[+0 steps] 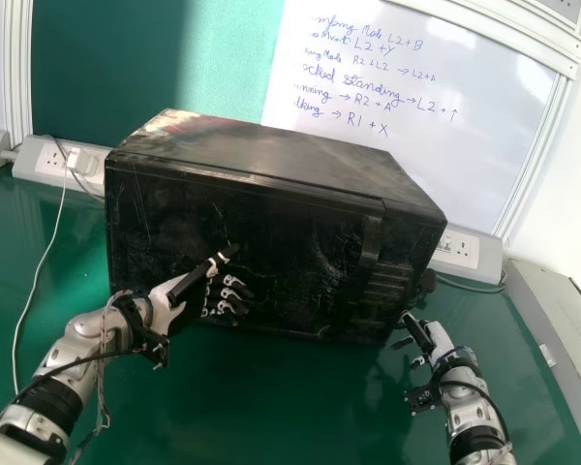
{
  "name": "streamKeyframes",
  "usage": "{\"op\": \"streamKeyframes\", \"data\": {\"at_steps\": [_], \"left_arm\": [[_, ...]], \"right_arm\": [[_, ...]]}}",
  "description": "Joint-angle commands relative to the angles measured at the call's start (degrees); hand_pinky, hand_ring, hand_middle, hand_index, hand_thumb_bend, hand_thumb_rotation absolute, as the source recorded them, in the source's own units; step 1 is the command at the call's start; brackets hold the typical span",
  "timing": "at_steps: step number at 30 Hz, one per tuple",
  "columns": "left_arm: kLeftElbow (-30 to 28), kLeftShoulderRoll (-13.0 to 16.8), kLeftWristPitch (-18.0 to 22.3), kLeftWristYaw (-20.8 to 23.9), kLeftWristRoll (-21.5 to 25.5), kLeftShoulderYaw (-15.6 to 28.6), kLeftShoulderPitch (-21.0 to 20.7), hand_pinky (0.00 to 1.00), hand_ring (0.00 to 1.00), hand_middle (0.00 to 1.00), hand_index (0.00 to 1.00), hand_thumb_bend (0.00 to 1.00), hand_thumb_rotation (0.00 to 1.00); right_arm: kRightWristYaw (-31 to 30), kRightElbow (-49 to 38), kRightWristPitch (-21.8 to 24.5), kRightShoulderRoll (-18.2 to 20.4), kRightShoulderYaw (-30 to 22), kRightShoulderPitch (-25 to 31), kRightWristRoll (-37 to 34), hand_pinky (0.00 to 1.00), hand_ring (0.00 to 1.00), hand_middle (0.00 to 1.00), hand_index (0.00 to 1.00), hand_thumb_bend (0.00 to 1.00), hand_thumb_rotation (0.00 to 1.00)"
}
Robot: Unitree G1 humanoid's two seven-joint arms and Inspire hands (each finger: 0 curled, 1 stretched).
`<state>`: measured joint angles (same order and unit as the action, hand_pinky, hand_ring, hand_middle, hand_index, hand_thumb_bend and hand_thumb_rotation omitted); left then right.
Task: Open the door of oven
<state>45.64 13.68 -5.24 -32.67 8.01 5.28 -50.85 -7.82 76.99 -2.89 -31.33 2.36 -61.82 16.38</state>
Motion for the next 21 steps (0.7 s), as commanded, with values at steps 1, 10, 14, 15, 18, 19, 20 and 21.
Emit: {"op": "streamKeyframes", "data": {"at_steps": [1,10,14,15,18,19,20,21], "left_arm": [[0.5,0.1,0.5,-0.3,0.6,0.3,-1.3,0.26,0.34,0.43,0.49,0.50,0.09],[-0.5,-0.1,-0.6,0.2,0.8,0.4,-1.1,0.26,0.34,0.43,0.49,0.50,0.09],[-0.3,0.0,-0.9,-0.8,1.5,0.6,-1.2,0.26,0.35,0.44,0.49,0.50,0.10],[-0.5,0.0,-1.1,-1.2,1.7,0.6,-1.1,0.26,0.35,0.44,0.49,0.50,0.10],[-0.9,0.4,-1.8,-3.2,2.5,0.4,-1.1,0.27,0.36,0.46,0.49,0.50,0.10],[-1.0,0.4,-2.1,-3.6,2.7,0.4,-1.1,0.27,0.37,0.46,0.49,0.49,0.10],[-1.2,0.4,-2.5,-3.8,2.9,0.4,-1.0,0.27,0.37,0.47,0.49,0.49,0.10],[-1.5,0.4,-2.7,-4.0,3.0,0.5,-0.9,0.27,0.37,0.47,0.49,0.49,0.10]], "right_arm": [[-1.3,-0.5,-0.4,1.2,0.4,-1.2,0.1,0.13,0.21,0.37,0.70,0.54,0.59],[-1.1,-0.5,-0.1,1.2,0.2,-1.2,-0.1,0.13,0.21,0.38,0.71,0.53,0.56],[-1.2,-0.5,0.1,1.3,0.1,-1.3,-0.2,0.13,0.21,0.38,0.70,0.53,0.55],[-1.2,-0.5,0.0,1.3,0.2,-1.3,-0.1,0.13,0.21,0.38,0.70,0.53,0.55],[-1.3,-0.5,-0.1,1.3,0.0,-1.2,-0.3,0.13,0.21,0.38,0.70,0.54,0.57],[-1.3,-0.6,-0.3,1.2,0.0,-1.2,-0.3,0.13,0.21,0.38,0.69,0.54,0.57],[-1.2,-0.6,-0.4,1.2,0.1,-1.1,-0.2,0.13,0.21,0.38,0.69,0.55,0.58],[-1.2,-0.6,-0.4,1.1,0.4,-1.2,0.1,0.14,0.22,0.38,0.69,0.55,0.57]]}}
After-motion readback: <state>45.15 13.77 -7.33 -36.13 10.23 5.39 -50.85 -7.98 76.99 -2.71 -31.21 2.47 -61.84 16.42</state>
